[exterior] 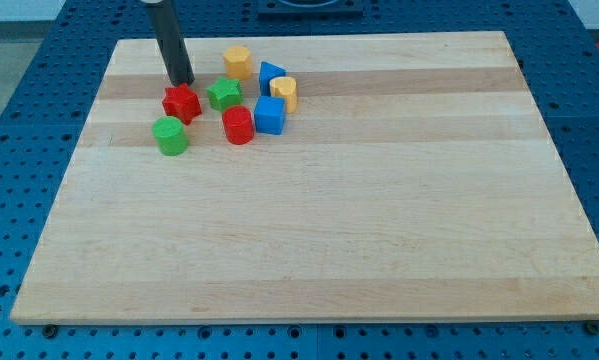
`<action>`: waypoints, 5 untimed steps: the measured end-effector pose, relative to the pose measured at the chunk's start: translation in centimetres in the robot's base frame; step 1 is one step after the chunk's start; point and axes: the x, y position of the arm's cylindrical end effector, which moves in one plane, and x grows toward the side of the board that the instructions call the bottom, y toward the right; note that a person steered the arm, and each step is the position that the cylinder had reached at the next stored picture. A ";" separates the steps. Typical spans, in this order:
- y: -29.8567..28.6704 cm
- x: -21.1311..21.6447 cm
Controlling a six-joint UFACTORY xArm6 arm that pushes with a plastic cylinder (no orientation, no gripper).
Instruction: Move the red star into the green circle
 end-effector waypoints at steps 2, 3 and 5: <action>0.2 3.7; 0.2 4.8; 3.3 6.8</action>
